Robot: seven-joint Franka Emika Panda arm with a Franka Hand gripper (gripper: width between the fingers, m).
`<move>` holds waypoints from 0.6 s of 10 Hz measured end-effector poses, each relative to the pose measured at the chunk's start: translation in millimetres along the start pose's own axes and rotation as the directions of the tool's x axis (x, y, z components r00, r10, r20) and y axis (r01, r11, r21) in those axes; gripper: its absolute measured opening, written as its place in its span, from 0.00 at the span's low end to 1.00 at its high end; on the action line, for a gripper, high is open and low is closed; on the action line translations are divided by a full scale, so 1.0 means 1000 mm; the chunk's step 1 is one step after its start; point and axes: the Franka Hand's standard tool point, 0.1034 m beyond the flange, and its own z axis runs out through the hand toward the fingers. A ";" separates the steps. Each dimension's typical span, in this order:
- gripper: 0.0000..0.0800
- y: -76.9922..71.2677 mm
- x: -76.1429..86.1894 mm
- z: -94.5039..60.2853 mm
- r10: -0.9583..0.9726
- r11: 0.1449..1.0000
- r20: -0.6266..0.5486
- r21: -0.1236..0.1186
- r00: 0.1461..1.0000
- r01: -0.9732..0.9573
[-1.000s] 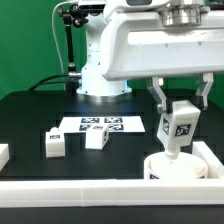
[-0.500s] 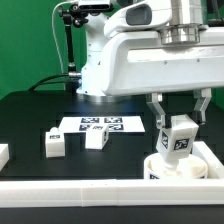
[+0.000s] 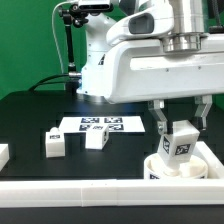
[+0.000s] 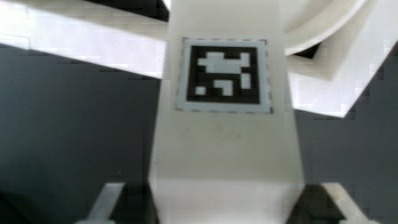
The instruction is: Assemble stool
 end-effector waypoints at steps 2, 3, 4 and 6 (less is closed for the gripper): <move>0.42 -0.001 -0.001 0.002 -0.002 1.000 -0.001 0.001 1.000 0.002; 0.42 -0.002 -0.001 0.004 -0.002 1.000 -0.010 -0.001 1.000 0.002; 0.42 -0.002 -0.001 0.006 -0.003 1.000 -0.013 -0.001 1.000 0.003; 0.42 -0.002 -0.001 0.007 -0.004 1.000 -0.033 -0.004 0.999 0.004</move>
Offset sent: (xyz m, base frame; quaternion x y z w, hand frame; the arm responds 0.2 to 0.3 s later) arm -0.0001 -0.0015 -0.0053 -0.0072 0.0199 -0.0190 0.9996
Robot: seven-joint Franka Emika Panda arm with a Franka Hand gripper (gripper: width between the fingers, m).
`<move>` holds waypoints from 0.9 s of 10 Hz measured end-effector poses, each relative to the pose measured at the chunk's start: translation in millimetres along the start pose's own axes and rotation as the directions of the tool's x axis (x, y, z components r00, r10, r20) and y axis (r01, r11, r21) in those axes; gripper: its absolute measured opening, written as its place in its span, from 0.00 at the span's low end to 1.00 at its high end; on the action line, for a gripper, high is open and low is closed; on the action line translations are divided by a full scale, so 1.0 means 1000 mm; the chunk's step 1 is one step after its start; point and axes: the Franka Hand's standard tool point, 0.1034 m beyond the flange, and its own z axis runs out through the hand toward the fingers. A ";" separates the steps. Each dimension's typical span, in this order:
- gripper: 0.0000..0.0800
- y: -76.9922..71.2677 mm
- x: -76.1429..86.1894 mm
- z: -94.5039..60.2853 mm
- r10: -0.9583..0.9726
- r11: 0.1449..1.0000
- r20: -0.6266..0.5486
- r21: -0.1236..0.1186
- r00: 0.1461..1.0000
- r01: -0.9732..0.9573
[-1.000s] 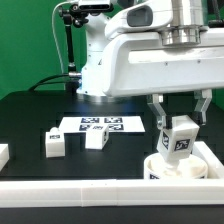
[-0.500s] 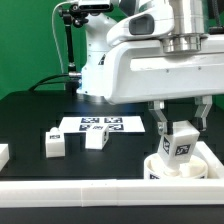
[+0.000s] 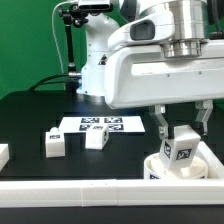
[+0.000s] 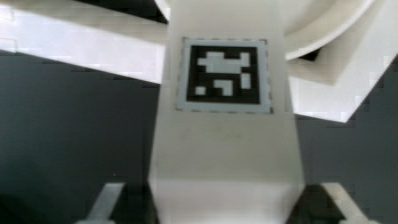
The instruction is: Assemble stool
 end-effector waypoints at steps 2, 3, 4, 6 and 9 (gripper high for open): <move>0.42 0.000 0.000 0.000 -0.001 1.000 -0.026 -0.004 1.000 0.001; 0.42 0.000 0.000 0.000 -0.004 1.000 -0.049 -0.009 0.999 0.003; 0.42 0.002 -0.002 -0.001 -0.012 1.000 -0.072 -0.015 0.997 0.011; 0.42 0.001 -0.002 -0.001 -0.016 1.000 -0.128 -0.024 0.992 0.013; 0.42 0.000 -0.002 -0.001 -0.017 1.000 -0.130 -0.024 0.991 0.014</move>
Offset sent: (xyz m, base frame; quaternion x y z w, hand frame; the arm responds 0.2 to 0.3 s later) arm -0.0218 -0.0073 -0.0070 0.0085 0.0318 -0.0093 0.9994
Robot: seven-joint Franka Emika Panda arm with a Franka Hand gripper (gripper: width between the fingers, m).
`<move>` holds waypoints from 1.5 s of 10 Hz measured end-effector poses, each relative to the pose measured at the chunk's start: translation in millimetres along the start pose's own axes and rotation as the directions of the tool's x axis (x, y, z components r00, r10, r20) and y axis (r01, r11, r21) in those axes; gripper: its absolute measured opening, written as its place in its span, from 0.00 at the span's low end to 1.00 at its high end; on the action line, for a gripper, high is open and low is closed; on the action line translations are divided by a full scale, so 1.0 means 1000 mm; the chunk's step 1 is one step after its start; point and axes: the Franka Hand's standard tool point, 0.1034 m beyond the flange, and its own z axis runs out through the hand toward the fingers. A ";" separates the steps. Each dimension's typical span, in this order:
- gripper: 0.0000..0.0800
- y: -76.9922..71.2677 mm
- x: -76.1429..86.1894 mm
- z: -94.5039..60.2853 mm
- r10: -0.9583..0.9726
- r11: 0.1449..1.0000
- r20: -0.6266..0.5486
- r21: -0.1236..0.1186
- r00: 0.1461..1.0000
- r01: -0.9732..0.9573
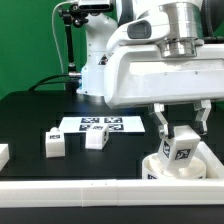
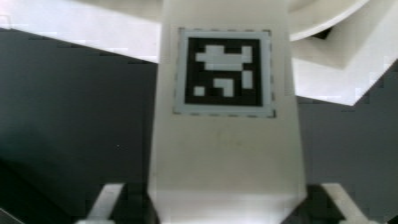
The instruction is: Assemble stool
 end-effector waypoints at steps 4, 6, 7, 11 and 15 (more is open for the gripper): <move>0.42 0.002 -0.001 -0.001 0.001 1.000 -0.010 -0.003 1.000 -0.001; 0.42 0.002 -0.002 -0.001 0.000 1.000 -0.040 -0.009 0.999 0.000; 0.42 0.002 -0.003 -0.002 -0.005 1.000 -0.052 -0.012 0.999 0.004; 0.42 0.003 -0.002 -0.001 -0.022 1.000 -0.102 -0.023 0.994 0.020; 0.42 0.002 -0.002 -0.001 -0.023 1.000 -0.106 -0.024 0.994 0.020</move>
Offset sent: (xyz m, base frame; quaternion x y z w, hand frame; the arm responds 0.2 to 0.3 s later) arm -0.0156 -0.0071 0.0011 0.0064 0.0043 0.0065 0.9999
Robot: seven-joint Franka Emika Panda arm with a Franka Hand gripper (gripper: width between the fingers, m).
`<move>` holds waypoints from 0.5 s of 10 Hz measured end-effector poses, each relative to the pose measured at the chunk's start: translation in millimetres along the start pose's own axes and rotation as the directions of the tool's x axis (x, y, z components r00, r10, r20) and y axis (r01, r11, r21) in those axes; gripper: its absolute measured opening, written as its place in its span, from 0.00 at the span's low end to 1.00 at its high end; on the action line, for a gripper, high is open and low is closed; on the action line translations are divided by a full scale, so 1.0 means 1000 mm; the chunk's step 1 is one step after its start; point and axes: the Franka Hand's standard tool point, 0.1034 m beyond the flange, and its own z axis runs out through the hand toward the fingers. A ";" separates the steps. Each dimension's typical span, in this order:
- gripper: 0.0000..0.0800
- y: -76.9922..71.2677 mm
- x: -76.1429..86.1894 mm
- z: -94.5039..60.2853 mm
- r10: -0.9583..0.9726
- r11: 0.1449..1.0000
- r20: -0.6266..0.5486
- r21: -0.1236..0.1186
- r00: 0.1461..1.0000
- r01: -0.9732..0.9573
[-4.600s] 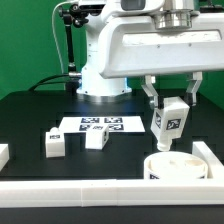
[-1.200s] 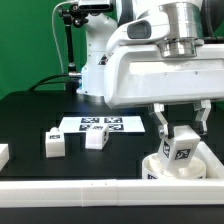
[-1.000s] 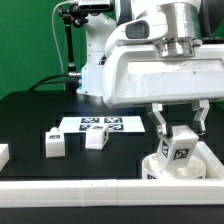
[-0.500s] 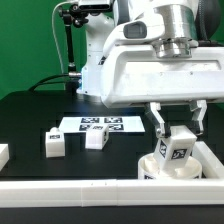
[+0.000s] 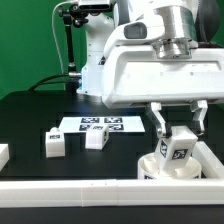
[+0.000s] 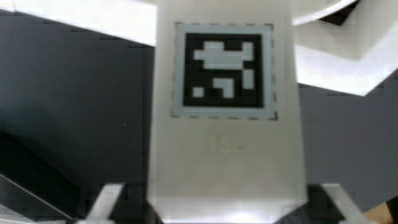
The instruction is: Assemble stool
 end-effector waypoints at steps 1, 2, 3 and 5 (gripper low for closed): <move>0.42 0.000 0.000 0.000 0.000 1.000 -0.003 -0.001 1.000 0.000; 0.42 0.000 -0.001 -0.001 0.000 1.000 -0.010 -0.002 1.000 0.000; 0.42 0.000 -0.001 -0.001 0.000 1.000 -0.015 -0.004 1.000 0.000; 0.42 0.000 -0.002 -0.002 -0.001 1.000 -0.027 -0.006 1.000 0.001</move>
Offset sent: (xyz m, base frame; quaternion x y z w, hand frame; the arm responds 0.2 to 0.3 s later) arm -0.0172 0.0040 -0.0036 0.0161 0.0089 0.0088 0.9998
